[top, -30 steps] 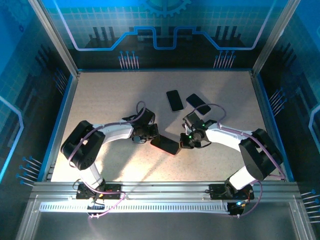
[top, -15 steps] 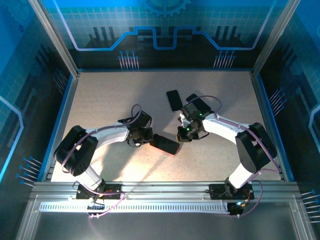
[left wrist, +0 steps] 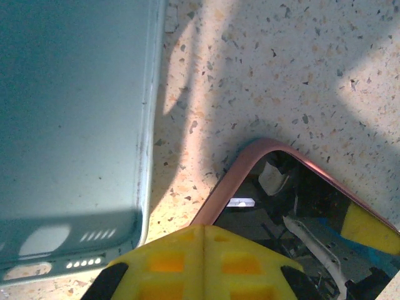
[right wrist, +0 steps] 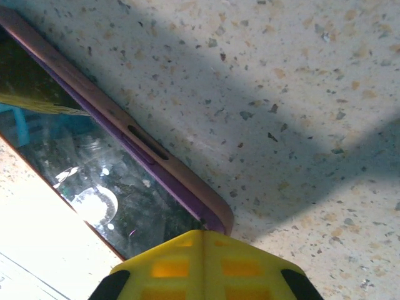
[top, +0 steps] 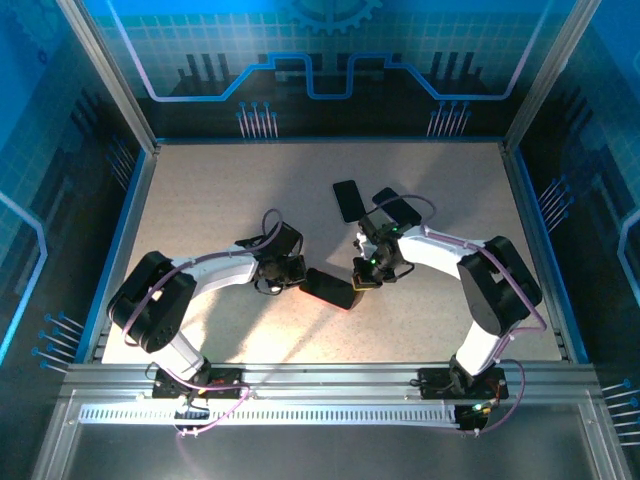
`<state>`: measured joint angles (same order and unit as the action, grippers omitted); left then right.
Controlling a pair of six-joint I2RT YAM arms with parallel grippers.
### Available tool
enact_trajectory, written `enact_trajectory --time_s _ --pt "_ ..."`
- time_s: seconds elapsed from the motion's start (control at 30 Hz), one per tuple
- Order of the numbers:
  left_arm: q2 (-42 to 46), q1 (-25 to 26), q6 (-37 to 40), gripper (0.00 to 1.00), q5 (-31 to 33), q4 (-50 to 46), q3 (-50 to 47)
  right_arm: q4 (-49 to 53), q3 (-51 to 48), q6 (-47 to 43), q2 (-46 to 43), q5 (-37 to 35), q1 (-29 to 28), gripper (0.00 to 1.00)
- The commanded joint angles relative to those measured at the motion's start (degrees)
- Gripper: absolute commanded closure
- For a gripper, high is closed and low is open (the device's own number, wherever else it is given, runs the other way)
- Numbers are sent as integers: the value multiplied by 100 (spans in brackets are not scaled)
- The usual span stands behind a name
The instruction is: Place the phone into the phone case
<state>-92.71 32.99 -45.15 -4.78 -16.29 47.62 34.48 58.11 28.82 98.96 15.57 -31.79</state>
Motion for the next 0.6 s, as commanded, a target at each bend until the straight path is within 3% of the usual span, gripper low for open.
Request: enact_trajectory --time_s 0.0,0.57 --pt "-94 6 -115 97 -93 -122 -218 105 -104 -103 230 63 27 100" --pt "-368 62 -249 97 -171 166 -308 -1097 -1428 865 1121 -223 -778 100"
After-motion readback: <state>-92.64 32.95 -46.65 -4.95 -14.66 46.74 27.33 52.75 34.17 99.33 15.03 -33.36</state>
